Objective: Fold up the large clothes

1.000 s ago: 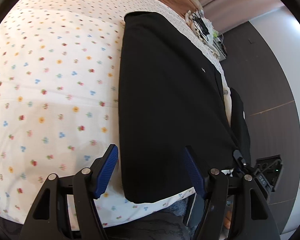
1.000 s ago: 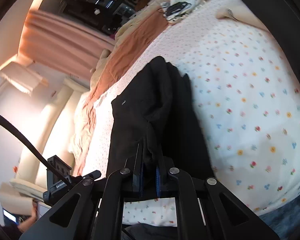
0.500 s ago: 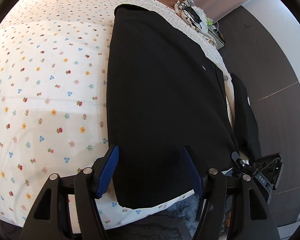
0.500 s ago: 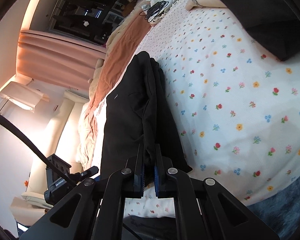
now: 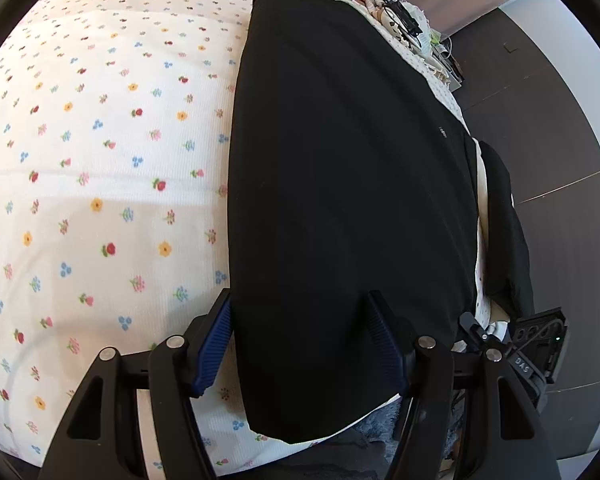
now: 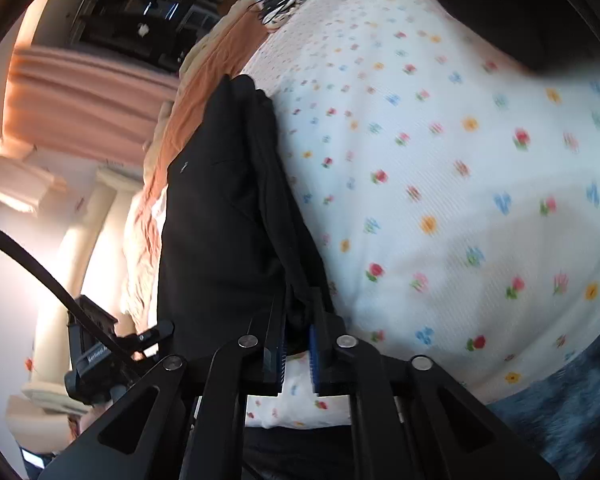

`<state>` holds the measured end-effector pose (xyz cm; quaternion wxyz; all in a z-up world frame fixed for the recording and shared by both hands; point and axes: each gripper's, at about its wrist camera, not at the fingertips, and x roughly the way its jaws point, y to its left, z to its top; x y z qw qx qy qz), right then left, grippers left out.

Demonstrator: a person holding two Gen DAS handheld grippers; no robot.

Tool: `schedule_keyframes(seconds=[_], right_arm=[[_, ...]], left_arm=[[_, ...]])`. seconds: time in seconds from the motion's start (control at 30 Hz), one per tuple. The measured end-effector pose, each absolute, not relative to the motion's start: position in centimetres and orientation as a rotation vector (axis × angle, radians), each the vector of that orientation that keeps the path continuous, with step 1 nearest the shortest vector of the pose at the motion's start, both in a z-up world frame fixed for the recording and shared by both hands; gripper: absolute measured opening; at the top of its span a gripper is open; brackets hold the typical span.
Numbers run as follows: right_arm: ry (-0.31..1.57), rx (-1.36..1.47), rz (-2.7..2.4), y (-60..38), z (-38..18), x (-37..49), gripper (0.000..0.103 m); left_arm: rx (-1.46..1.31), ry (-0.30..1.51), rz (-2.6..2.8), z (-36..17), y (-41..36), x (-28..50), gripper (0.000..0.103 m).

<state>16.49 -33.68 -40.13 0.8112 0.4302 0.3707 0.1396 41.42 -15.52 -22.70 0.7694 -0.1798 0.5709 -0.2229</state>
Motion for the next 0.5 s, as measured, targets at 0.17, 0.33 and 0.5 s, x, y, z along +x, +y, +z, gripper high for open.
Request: schedule_keyframes(seconds=[0.17, 0.33, 0.5], right_arm=[[0.779, 0.829, 0.216, -34.3, -36.0, 16.7, 0.043], [0.748, 0.762, 0.227, -34.5, -32.1, 18.5, 0.073], [0.792, 0.693, 0.273, -34.0, -30.0, 22.4, 0.073]], left_arm=[[-0.423, 1.221, -0.472, -22.2, -14.6, 42.5, 0.066], [-0.433, 1.186, -0.467, -21.3, -14.1, 44.2, 0.065], [-0.439, 1.156, -0.469, -20.6, -14.0, 45.9, 0.066]])
